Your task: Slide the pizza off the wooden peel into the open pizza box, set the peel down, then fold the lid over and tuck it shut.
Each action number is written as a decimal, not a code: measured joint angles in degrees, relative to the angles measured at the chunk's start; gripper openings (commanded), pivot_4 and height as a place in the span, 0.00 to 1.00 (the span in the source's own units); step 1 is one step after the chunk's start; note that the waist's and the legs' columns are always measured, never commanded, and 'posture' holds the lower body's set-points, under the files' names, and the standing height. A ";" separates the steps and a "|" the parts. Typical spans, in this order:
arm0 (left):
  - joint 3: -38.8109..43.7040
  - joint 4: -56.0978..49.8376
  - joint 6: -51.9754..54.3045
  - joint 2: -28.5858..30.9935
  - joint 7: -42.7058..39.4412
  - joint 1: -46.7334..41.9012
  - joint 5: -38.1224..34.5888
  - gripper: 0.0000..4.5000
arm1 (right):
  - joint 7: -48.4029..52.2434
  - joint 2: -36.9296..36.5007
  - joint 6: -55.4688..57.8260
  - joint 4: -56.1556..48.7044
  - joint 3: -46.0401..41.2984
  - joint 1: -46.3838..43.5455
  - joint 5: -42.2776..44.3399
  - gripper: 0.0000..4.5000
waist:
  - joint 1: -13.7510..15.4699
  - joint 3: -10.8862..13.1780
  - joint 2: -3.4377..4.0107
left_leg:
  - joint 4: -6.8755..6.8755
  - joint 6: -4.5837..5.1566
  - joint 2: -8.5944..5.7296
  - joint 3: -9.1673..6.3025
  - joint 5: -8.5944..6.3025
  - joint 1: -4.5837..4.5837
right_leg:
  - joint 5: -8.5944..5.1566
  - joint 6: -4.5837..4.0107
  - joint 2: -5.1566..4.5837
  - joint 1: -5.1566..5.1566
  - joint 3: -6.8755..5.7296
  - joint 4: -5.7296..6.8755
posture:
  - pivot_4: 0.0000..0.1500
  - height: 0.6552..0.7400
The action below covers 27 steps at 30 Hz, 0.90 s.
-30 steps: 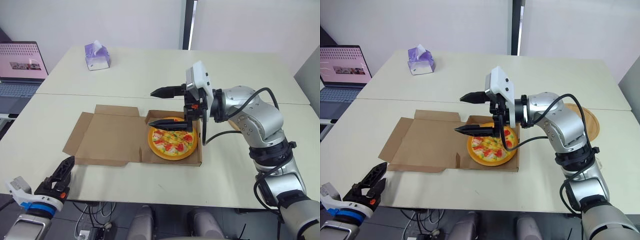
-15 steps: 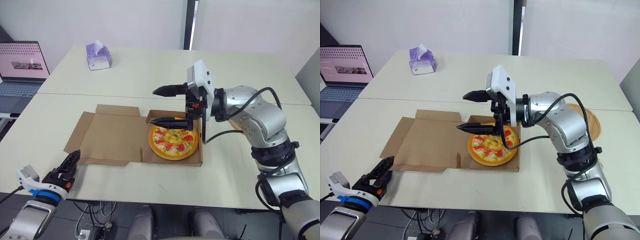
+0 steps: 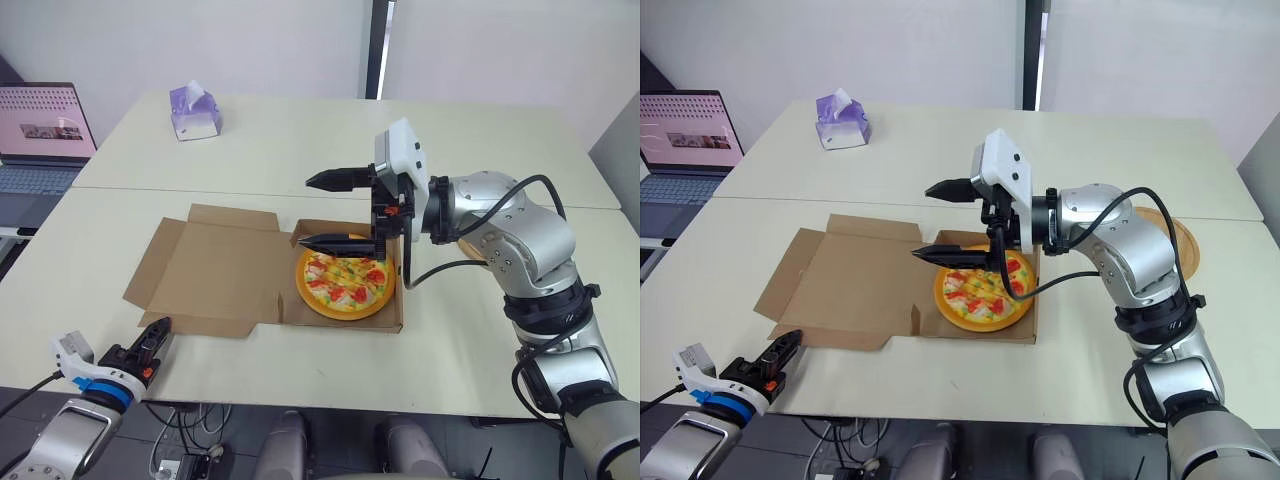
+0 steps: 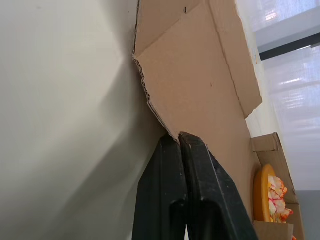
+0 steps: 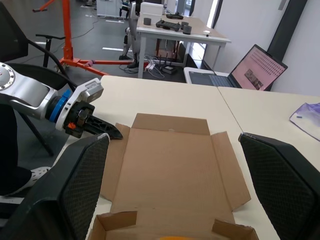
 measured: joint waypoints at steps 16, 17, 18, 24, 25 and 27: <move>2.62 -2.33 -1.40 3.69 -3.84 -2.61 1.88 0.00 | 0.94 -1.59 -4.85 5.46 0.16 0.42 -3.17 0.78 | -0.06 0.00 -0.01 | -0.02 0.00 -0.02 0.01 0.00 -0.01 | 0.00 0.00 0.01 -0.01 -0.01 -0.04 | 1.00 1.00; 2.81 -2.79 -1.41 4.93 -4.60 -2.74 2.60 0.00 | 1.56 -2.45 -6.88 7.99 0.33 0.39 -4.69 0.70 | -0.05 0.00 -0.01 | -0.02 0.00 -0.04 0.02 0.00 0.00 | 0.00 0.00 0.03 -0.01 -0.01 -0.04 | 1.00 1.00; 3.19 -3.40 -1.43 5.72 -5.12 -2.89 3.01 0.00 | 1.69 -3.17 -8.66 10.53 0.43 0.37 -6.20 0.62 | -0.06 0.00 -0.01 | -0.03 0.00 -0.04 0.03 0.00 -0.01 | 0.00 0.00 0.04 -0.01 0.00 -0.05 | 1.00 1.00; 3.56 -3.74 -1.39 8.01 -6.31 -5.42 4.65 0.00 | 1.49 -4.70 -24.01 30.75 1.73 -2.73 -17.51 0.15 | -0.15 0.02 0.00 | -0.05 -0.01 -0.04 0.11 0.00 -0.01 | 0.00 0.00 0.14 -0.03 0.03 -0.07 | 1.00 1.00; 3.52 -3.71 -1.33 8.23 -6.31 -5.94 4.77 0.00 | 1.41 -4.77 -27.20 34.37 2.44 -3.55 -19.62 0.06 | -0.15 0.02 0.00 | -0.06 -0.01 -0.04 0.13 0.00 -0.01 | 0.00 0.00 0.14 -0.03 0.04 -0.06 | 1.00 1.00; 3.34 -3.73 -1.21 8.73 -6.35 -7.25 4.85 0.00 | 1.27 -4.70 -33.64 41.79 3.80 -4.91 -23.48 0.01 | -0.12 0.02 0.00 | -0.06 -0.01 -0.03 0.15 0.01 -0.01 | 0.00 0.00 0.15 -0.03 0.02 -0.08 | 1.00 1.00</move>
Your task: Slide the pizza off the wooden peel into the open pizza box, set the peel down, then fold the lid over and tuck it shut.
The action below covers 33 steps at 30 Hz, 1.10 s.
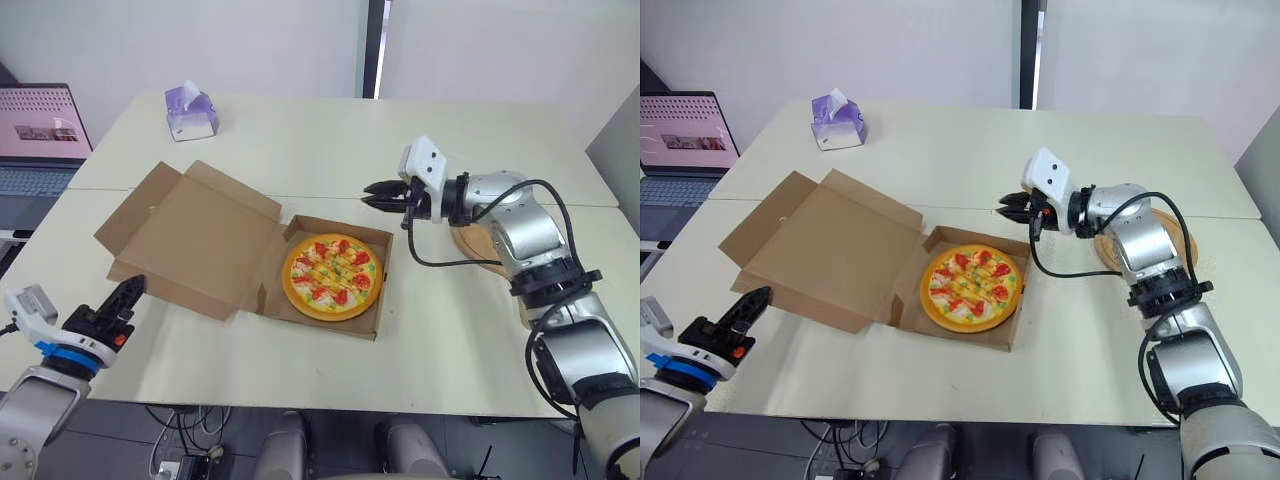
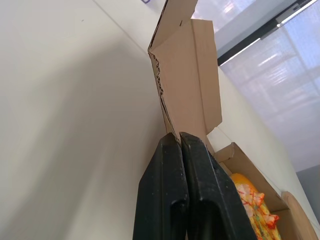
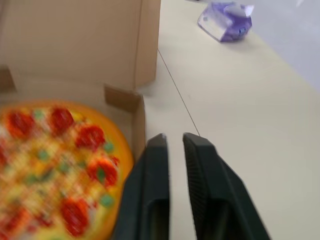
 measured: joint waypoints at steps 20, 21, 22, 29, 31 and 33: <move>-6.04 3.55 5.06 6.74 -3.86 -16.64 3.81 0.00 | 6.61 1.07 -15.08 15.05 0.13 3.84 -8.87 0.01 | 0.12 0.02 0.01 | 0.01 -0.03 -0.02 -0.04 0.02 -0.02 | 0.00 0.00 0.00 0.03 -0.03 0.00 | 1.00 1.00; -6.89 4.65 5.32 6.94 -4.52 -18.39 4.40 0.00 | 7.23 0.36 -13.47 11.49 -0.11 5.82 -8.17 0.01 | 0.26 0.02 0.01 | 0.02 -0.03 -0.02 -0.07 0.02 -0.04 | 0.00 0.01 0.00 0.04 -0.07 0.00 | 1.00 1.00; -7.59 5.81 5.79 7.29 -5.12 -20.14 5.18 0.00 | 7.79 -0.26 -11.80 7.85 -0.24 7.85 -7.92 0.01 | 0.31 0.02 0.01 | 0.02 -0.03 -0.02 -0.09 0.02 -0.04 | 0.00 0.00 0.01 0.03 -0.08 0.00 | 1.00 1.00; -13.40 13.78 6.30 8.27 -11.33 -32.67 12.71 0.00 | 8.70 -2.67 0.22 -13.00 -0.96 19.06 -5.75 0.01 | 0.03 0.02 0.02 | 0.02 -0.04 -0.07 -0.09 0.03 -0.04 | 0.00 0.01 0.07 0.00 -0.04 0.03 | 1.00 1.00; -15.24 15.70 6.24 8.21 -13.52 -35.77 15.34 0.00 | 8.60 -2.94 3.79 -18.12 -1.03 21.01 -5.31 0.01 | -0.11 0.02 0.02 | 0.02 -0.05 -0.07 -0.08 0.03 -0.04 | 0.00 0.01 0.11 -0.01 -0.02 0.03 | 1.00 1.00; -17.14 18.19 5.96 7.98 -15.74 -38.81 18.22 0.00 | 8.26 -2.94 7.50 -23.47 -1.02 22.82 -4.48 0.01 | -0.02 0.02 0.02 | 0.01 -0.13 -0.08 -0.12 0.08 -0.05 | 0.00 0.01 0.17 -0.01 -0.06 0.02 | 1.00 1.00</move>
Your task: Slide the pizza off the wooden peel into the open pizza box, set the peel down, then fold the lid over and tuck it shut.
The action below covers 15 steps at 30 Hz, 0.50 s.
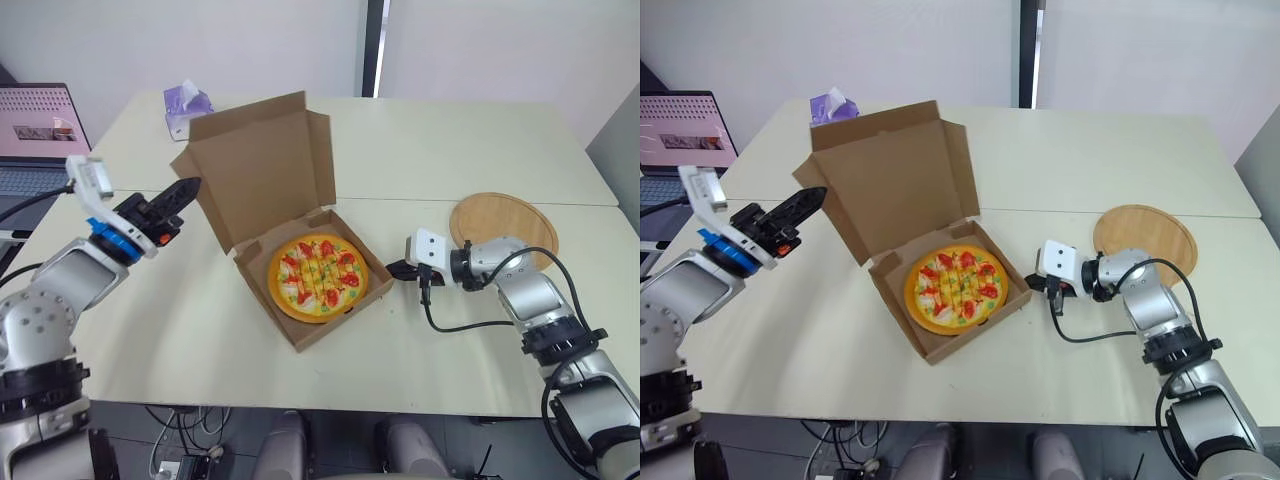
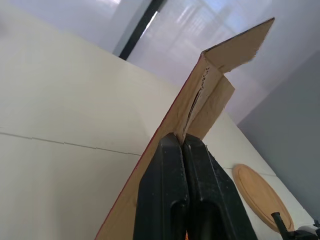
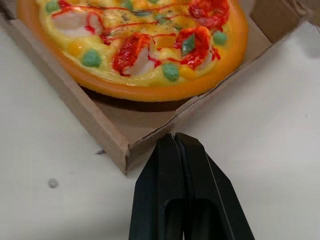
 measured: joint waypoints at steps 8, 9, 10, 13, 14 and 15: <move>-4.65 8.85 -2.32 -3.26 -7.71 -9.52 10.34 0.00 | -3.63 1.58 11.21 -16.22 1.30 5.59 2.82 0.01 | 0.10 0.00 -0.01 | 0.01 -0.11 -0.01 -0.06 0.07 -0.02 | 0.00 0.00 0.01 0.00 -0.03 0.00 | 1.00 1.00; -4.79 9.71 -2.49 -3.46 -8.34 -10.14 11.16 0.00 | -4.11 1.59 11.91 -17.02 1.37 6.01 3.07 0.01 | 0.11 0.00 -0.01 | 0.01 -0.11 -0.01 -0.08 0.07 -0.03 | 0.00 0.00 0.02 0.00 -0.04 -0.01 | 1.00 1.00; -4.89 10.63 -2.60 -3.68 -9.17 -10.80 12.12 0.00 | -4.49 1.61 12.60 -17.78 1.55 6.29 3.13 0.01 | 0.12 0.00 -0.01 | 0.02 -0.11 -0.02 -0.07 0.07 -0.02 | 0.00 0.00 0.02 0.00 -0.03 -0.01 | 1.00 1.00; -5.64 13.10 -2.98 -3.93 -11.70 -13.07 15.02 0.00 | -5.37 1.60 14.15 -19.04 2.04 6.51 3.70 0.01 | 0.07 0.00 -0.01 | 0.02 -0.11 -0.05 -0.07 0.06 -0.02 | 0.00 0.00 0.02 0.00 -0.02 0.00 | 1.00 1.00; -5.76 13.68 -3.21 -3.95 -12.27 -13.55 15.82 0.00 | -5.59 1.60 14.53 -19.31 2.13 6.59 3.83 0.01 | 0.06 0.00 -0.01 | 0.01 -0.11 -0.05 -0.07 0.06 -0.02 | 0.00 0.00 0.02 0.00 -0.03 0.00 | 1.00 1.00; -5.85 13.98 -3.56 -3.98 -12.98 -13.90 16.78 0.00 | -5.75 1.60 14.89 -19.61 2.16 6.72 4.04 0.01 | 0.07 0.00 -0.01 | 0.01 -0.11 -0.05 -0.09 0.07 -0.03 | 0.00 0.00 0.02 0.00 -0.04 -0.01 | 1.00 1.00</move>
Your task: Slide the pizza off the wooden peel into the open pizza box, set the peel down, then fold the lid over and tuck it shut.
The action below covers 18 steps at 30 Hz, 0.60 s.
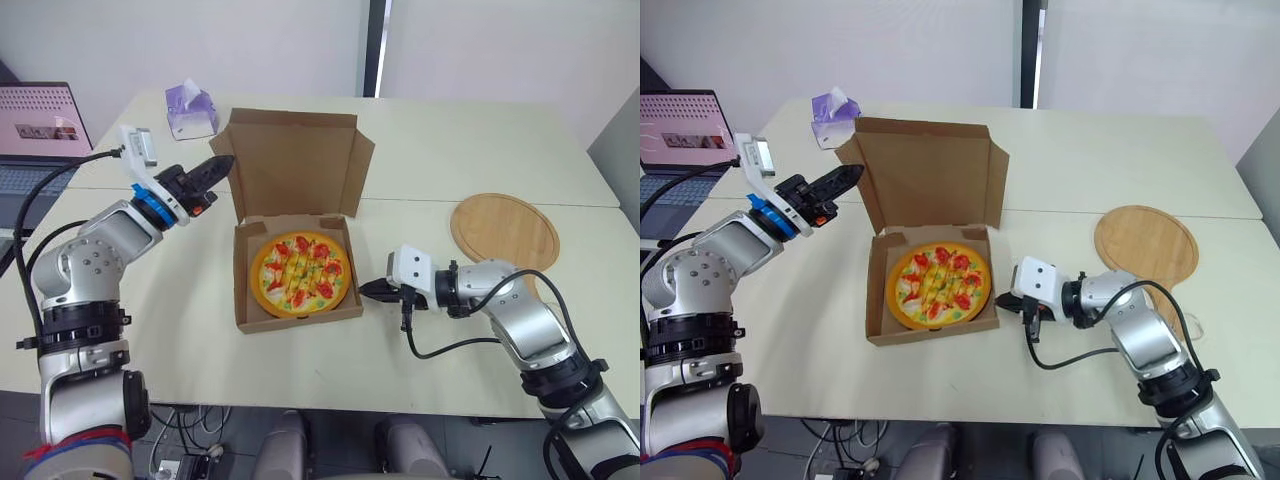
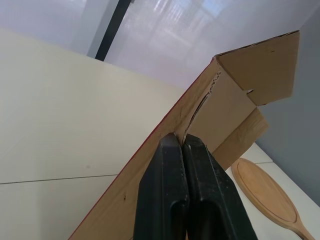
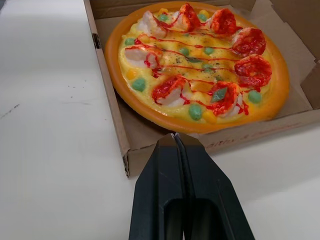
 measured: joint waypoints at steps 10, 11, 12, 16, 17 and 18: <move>-2.35 1.62 -8.41 -0.03 -6.04 -0.32 11.38 0.00 | -1.14 -0.50 2.21 -2.65 1.06 1.45 1.61 0.01 | 0.03 0.00 0.00 | 0.00 0.00 0.00 0.01 0.00 0.00 | 0.00 0.00 0.00 0.01 0.00 0.00 | 1.00 1.00; -2.59 1.61 -9.94 -0.19 -6.28 -0.24 12.49 0.00 | -1.17 -0.48 2.22 -2.65 1.21 1.45 1.61 0.01 | 0.03 0.00 0.00 | 0.00 0.00 0.01 0.00 0.00 0.00 | 0.00 0.00 0.00 0.01 0.00 0.00 | 1.00 1.00; -2.88 1.57 -12.13 -0.54 -6.52 -0.10 14.05 0.00 | -1.23 -0.42 2.22 -2.65 1.27 1.44 1.61 0.01 | 0.04 0.00 0.00 | 0.00 0.00 0.01 0.00 0.00 0.00 | 0.00 0.00 -0.01 0.01 0.00 0.00 | 1.00 1.00; -4.32 0.46 -20.99 -1.96 -7.48 1.68 20.15 0.00 | -1.37 -0.40 2.23 -2.65 1.30 1.45 1.63 0.01 | 0.04 0.00 0.00 | 0.00 0.01 0.01 0.01 0.00 0.00 | 0.00 0.00 -0.01 0.01 0.01 0.00 | 1.00 1.00; -4.59 0.39 -22.77 -2.30 -7.44 2.04 21.30 0.00 | -1.37 -0.44 2.23 -2.65 1.30 1.46 1.65 0.01 | 0.04 0.00 0.00 | 0.01 0.01 0.01 0.01 -0.01 0.00 | 0.00 0.00 0.00 0.01 0.00 0.00 | 1.00 1.00; -4.74 0.35 -24.56 -2.82 -7.37 2.48 22.54 0.00 | -1.36 -0.54 2.22 -2.65 1.30 1.49 1.72 0.01 | 0.05 0.00 0.00 | 0.01 0.02 0.01 0.01 -0.01 0.00 | 0.00 0.00 0.00 0.01 0.00 0.00 | 1.00 1.00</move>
